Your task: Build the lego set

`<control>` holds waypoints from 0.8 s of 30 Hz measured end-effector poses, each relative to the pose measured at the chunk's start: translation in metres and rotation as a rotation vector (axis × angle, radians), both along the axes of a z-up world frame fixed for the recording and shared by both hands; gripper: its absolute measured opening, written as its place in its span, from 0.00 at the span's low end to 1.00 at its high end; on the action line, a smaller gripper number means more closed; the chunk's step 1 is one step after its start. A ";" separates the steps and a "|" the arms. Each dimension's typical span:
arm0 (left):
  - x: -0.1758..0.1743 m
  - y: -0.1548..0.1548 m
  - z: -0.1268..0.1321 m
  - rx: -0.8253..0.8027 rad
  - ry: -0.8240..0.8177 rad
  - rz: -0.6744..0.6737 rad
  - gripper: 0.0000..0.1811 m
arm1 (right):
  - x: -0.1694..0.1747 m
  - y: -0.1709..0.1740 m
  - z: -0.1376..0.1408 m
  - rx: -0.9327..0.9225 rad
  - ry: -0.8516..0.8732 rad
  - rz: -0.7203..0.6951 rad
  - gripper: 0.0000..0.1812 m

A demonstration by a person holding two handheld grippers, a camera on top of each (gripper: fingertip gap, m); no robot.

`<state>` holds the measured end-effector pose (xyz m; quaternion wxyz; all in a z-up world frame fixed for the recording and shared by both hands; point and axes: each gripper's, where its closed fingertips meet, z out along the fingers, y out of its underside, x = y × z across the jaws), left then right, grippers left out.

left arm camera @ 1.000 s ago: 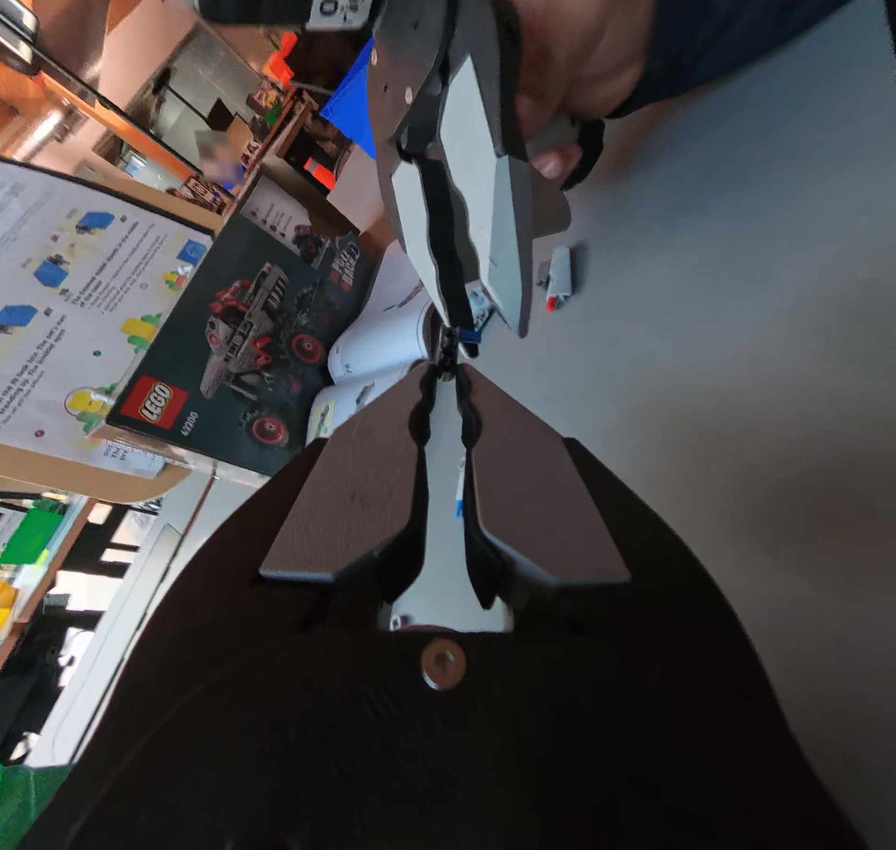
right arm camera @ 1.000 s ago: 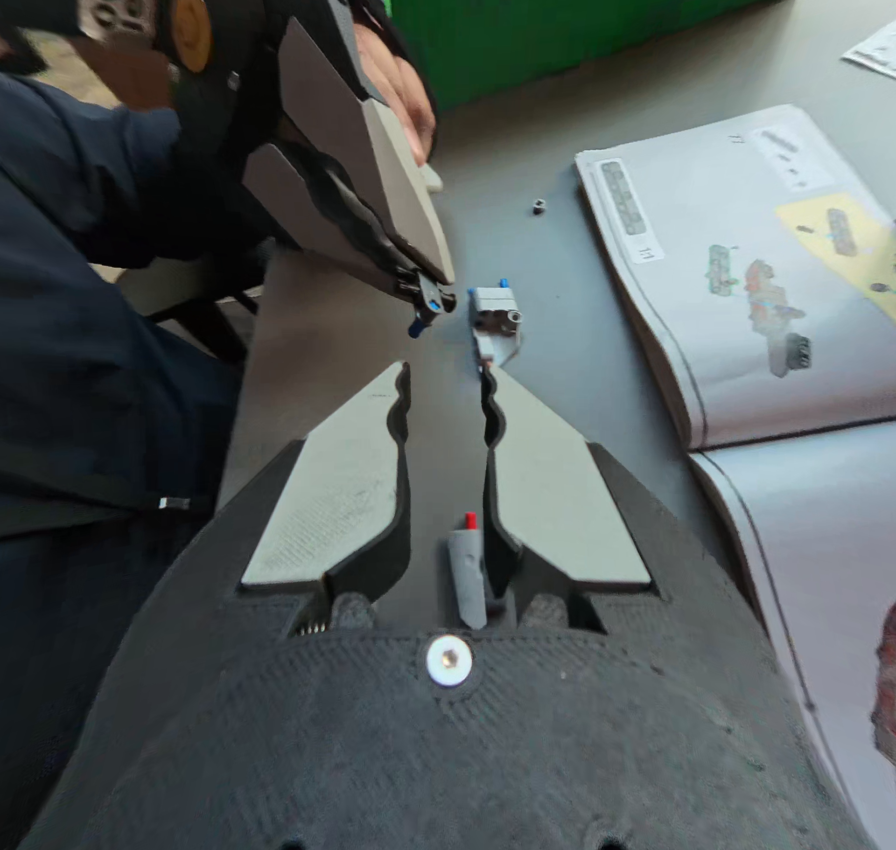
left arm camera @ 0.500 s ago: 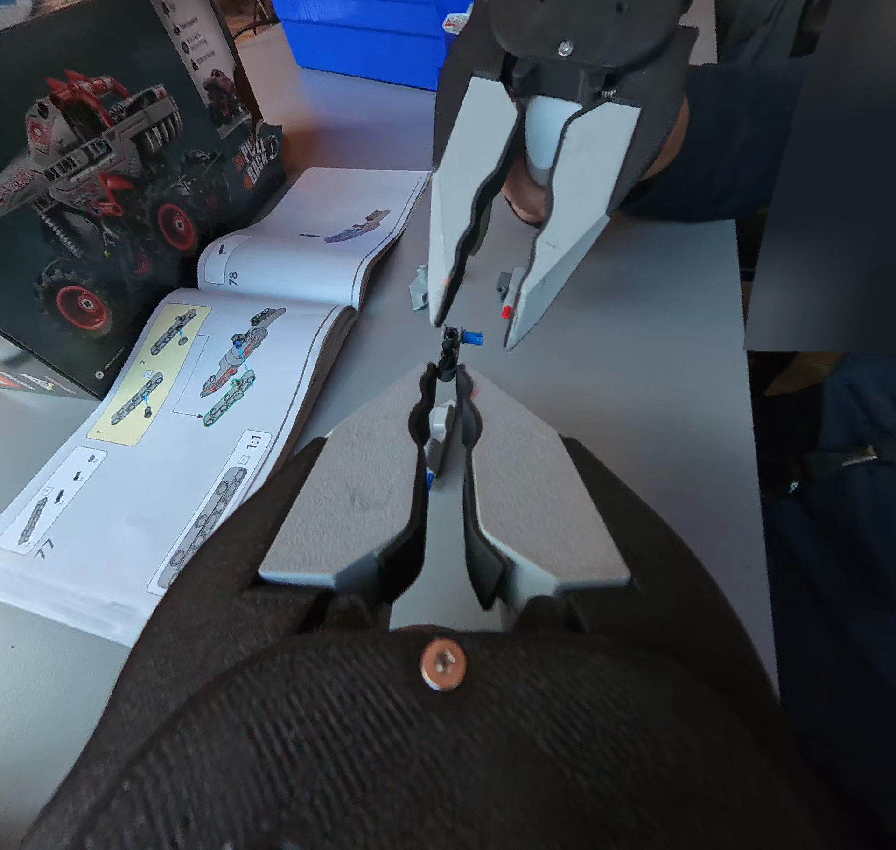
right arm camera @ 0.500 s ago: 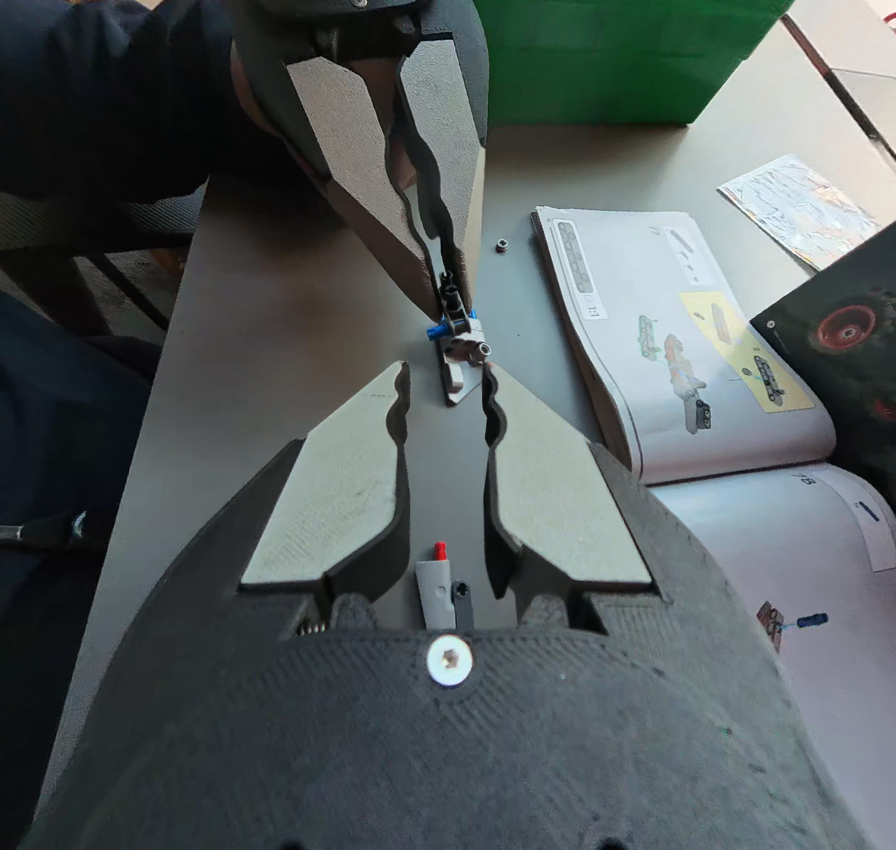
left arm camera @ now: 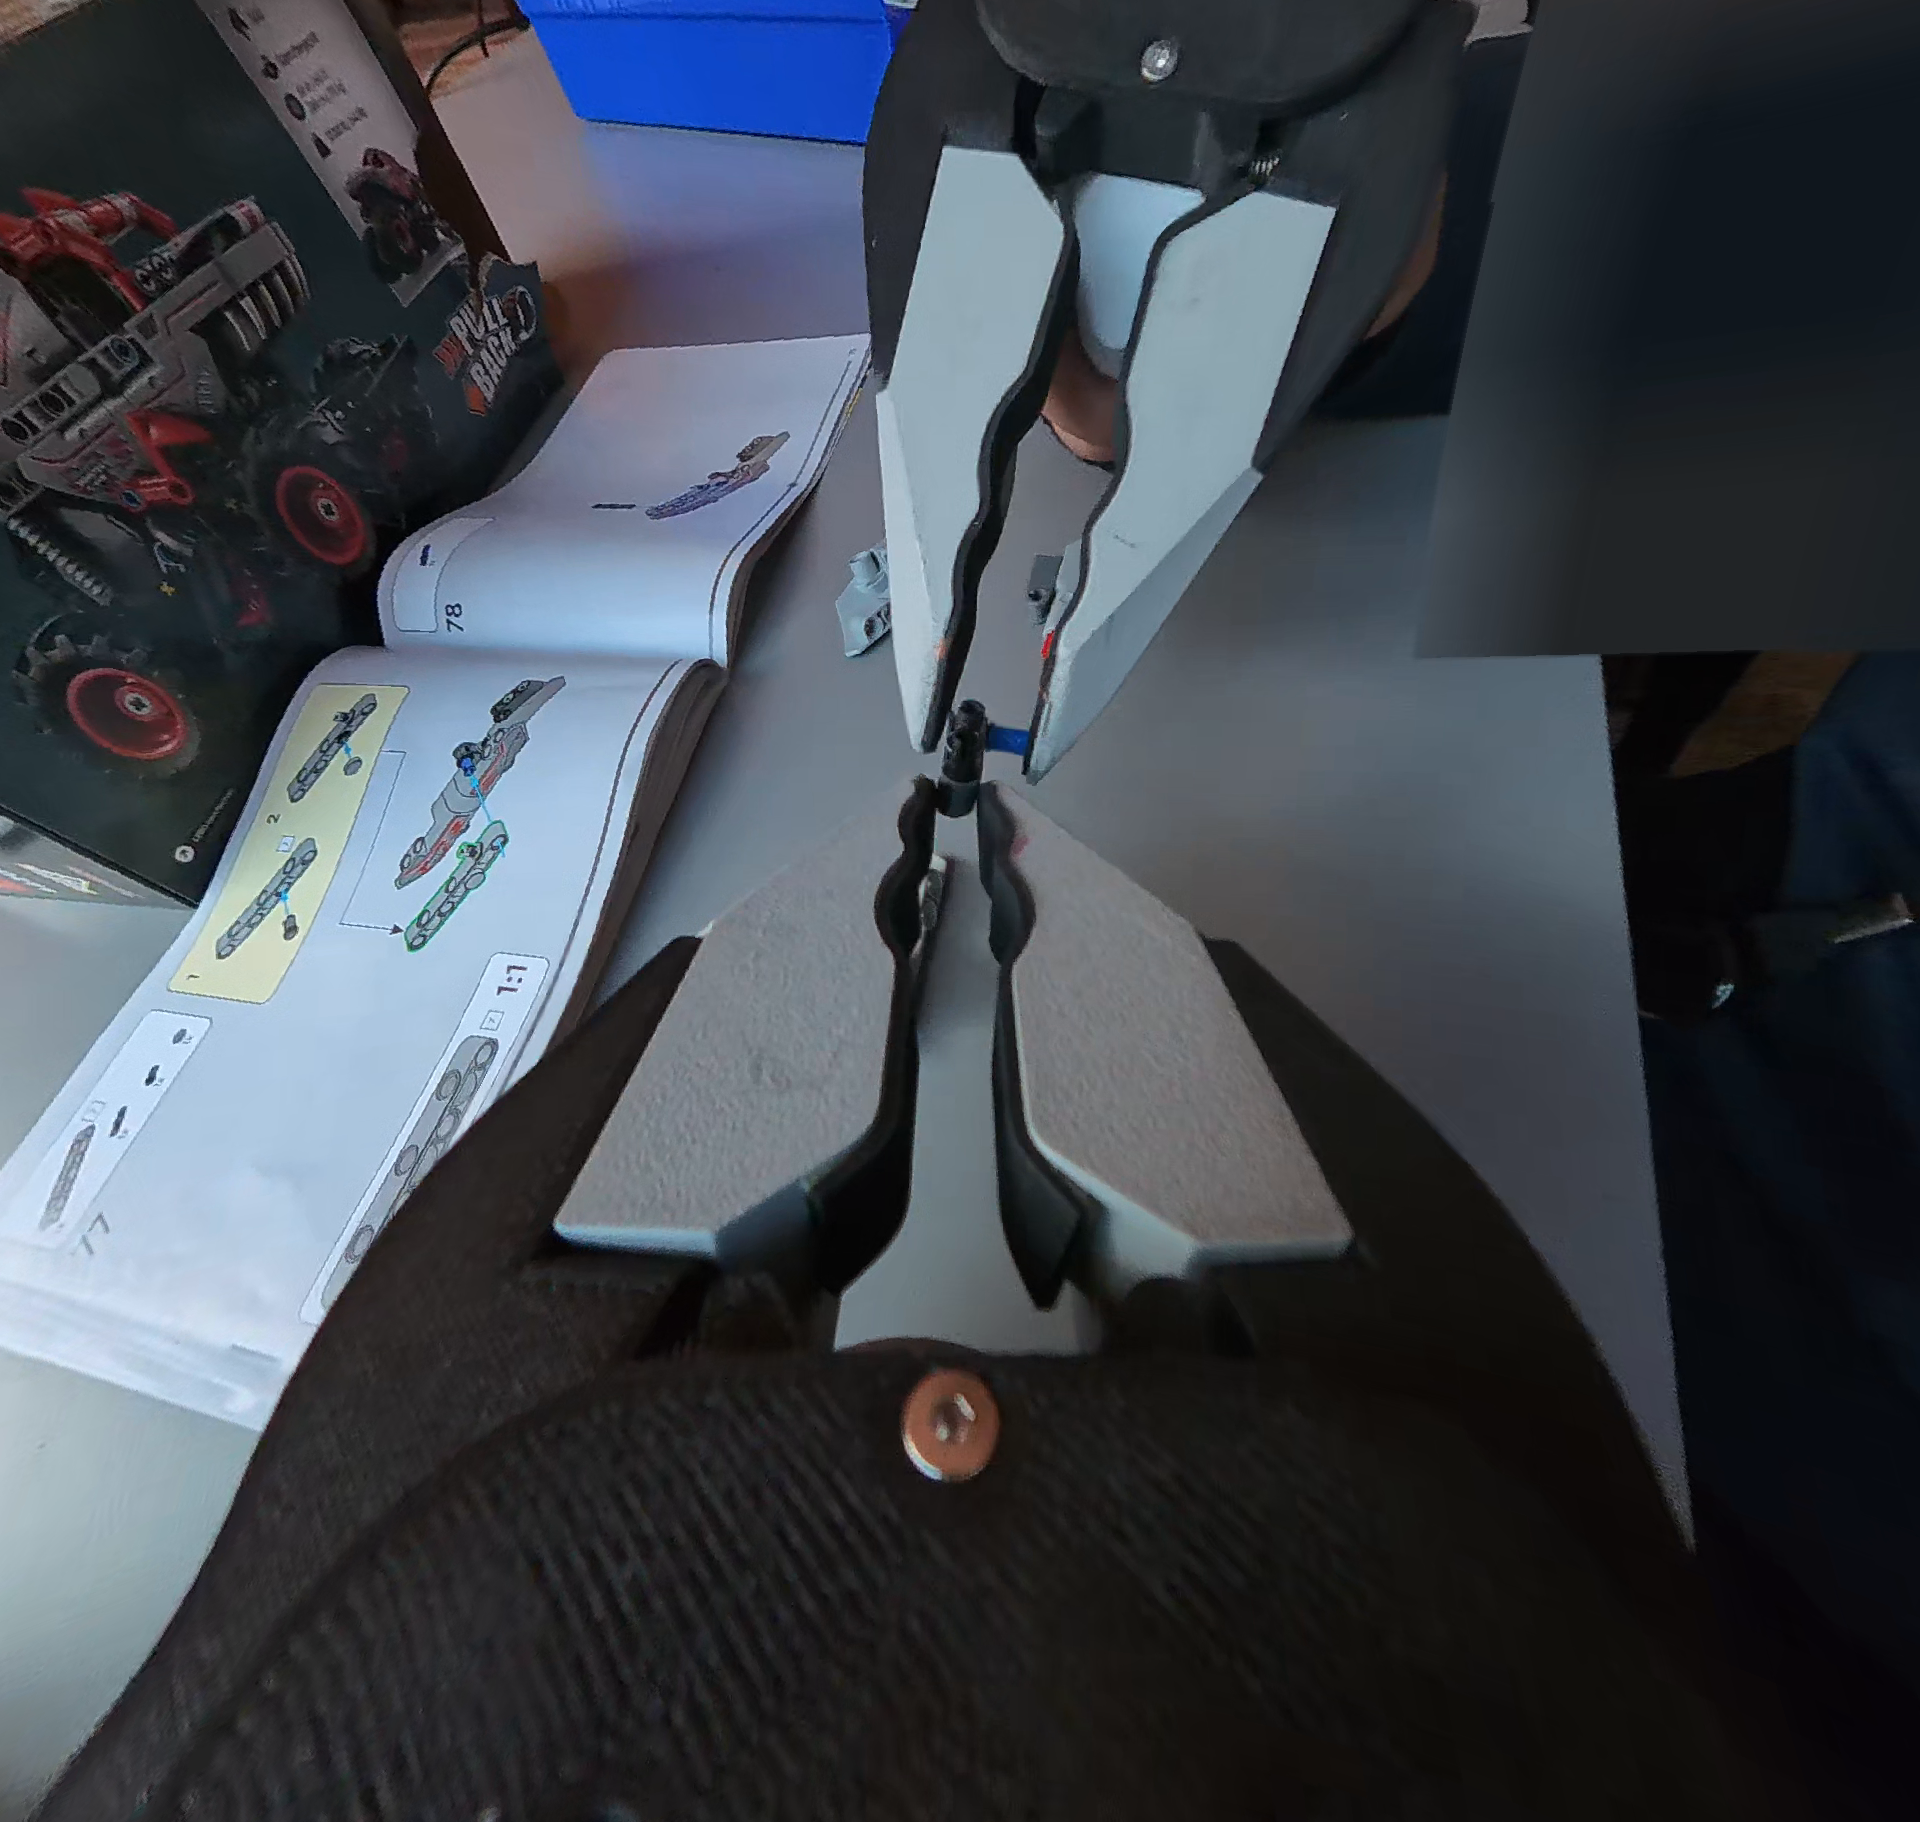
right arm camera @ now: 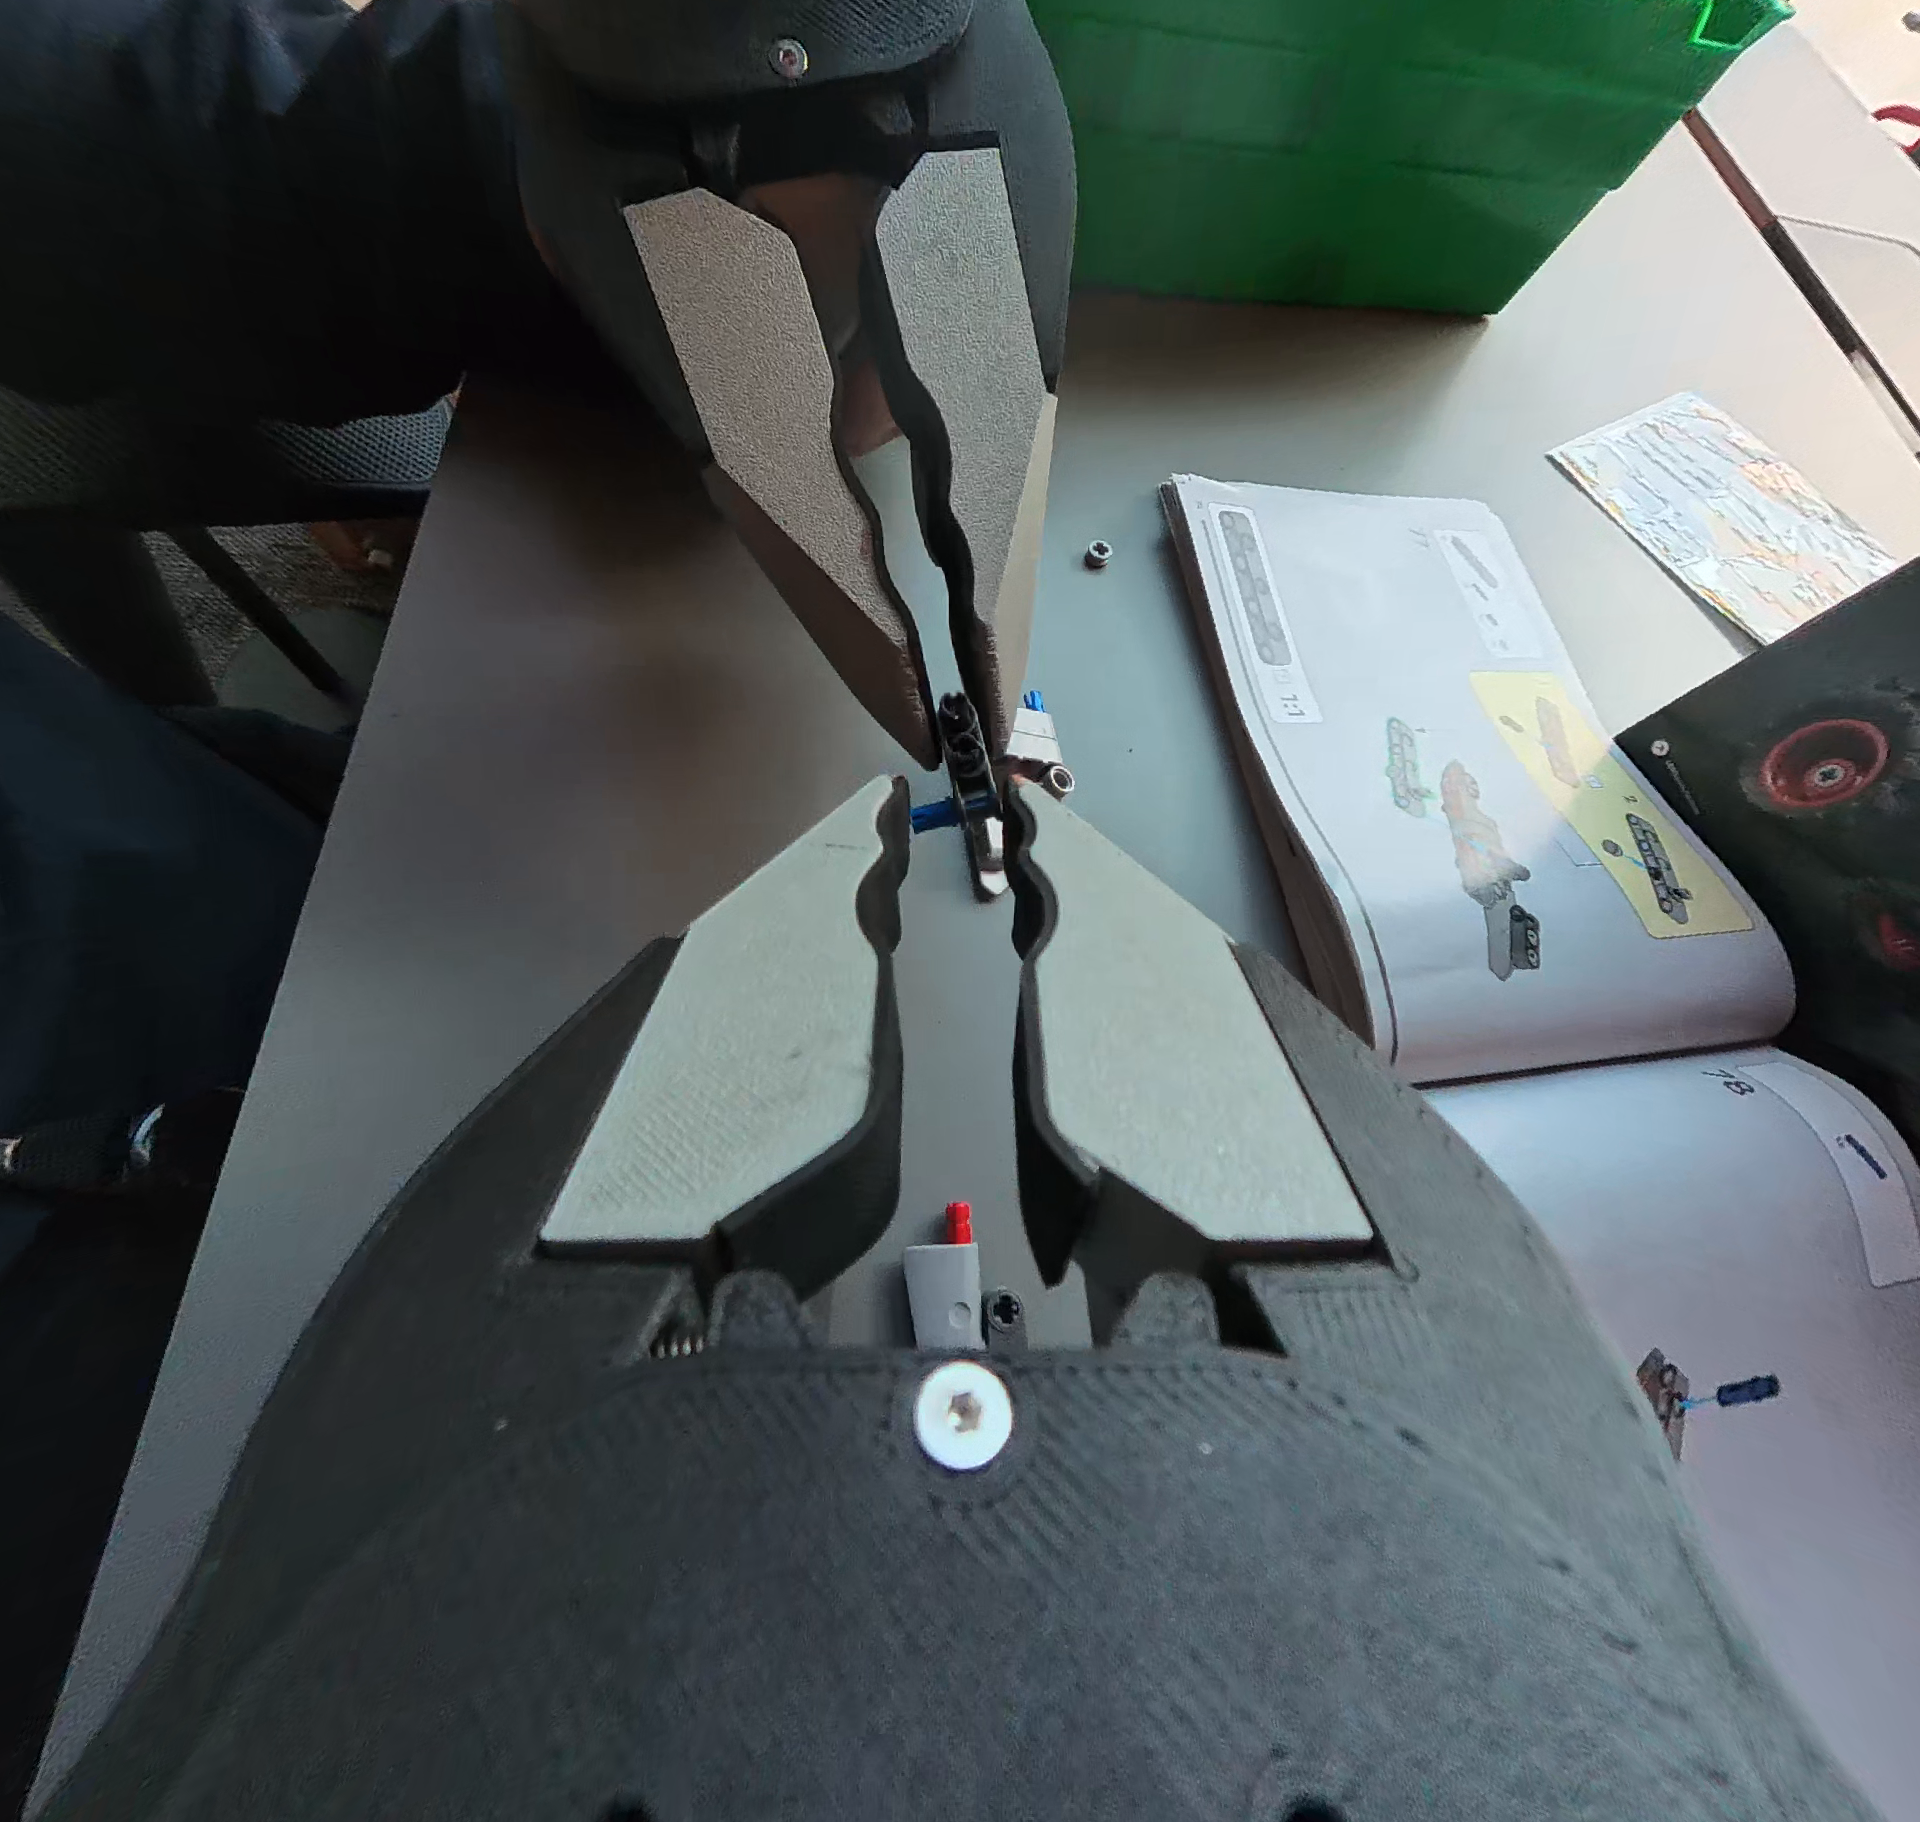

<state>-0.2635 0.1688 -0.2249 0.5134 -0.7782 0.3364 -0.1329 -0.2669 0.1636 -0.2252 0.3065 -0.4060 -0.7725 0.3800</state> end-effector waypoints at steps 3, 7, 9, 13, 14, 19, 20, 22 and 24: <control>0.000 0.000 0.001 0.002 -0.005 0.002 0.02 | 0.000 0.000 0.003 -0.016 0.007 -0.003 0.08; 0.001 0.000 0.000 0.003 0.007 -0.005 0.02 | 0.000 -0.005 0.016 -0.077 0.054 0.019 0.04; 0.003 -0.001 -0.002 0.005 0.023 -0.013 0.02 | -0.001 -0.005 0.018 -0.086 0.067 0.019 0.03; 0.004 0.000 0.000 0.034 0.041 -0.005 0.02 | -0.001 0.000 0.018 -0.090 0.062 0.006 0.09; 0.004 0.000 0.002 0.045 0.035 -0.005 0.02 | 0.000 0.002 0.019 -0.103 0.063 0.000 0.11; 0.005 0.001 0.012 0.132 0.030 -0.013 0.02 | 0.012 0.000 0.036 -0.215 0.080 0.081 0.18; 0.006 0.001 0.015 0.157 0.026 -0.017 0.02 | 0.013 -0.003 0.037 -0.205 0.086 0.100 0.16; 0.009 -0.002 0.019 0.175 0.009 -0.041 0.02 | 0.013 -0.004 0.036 -0.150 0.100 0.099 0.14; 0.014 -0.004 0.024 0.200 -0.017 -0.061 0.02 | 0.012 -0.009 0.035 -0.081 0.127 0.108 0.12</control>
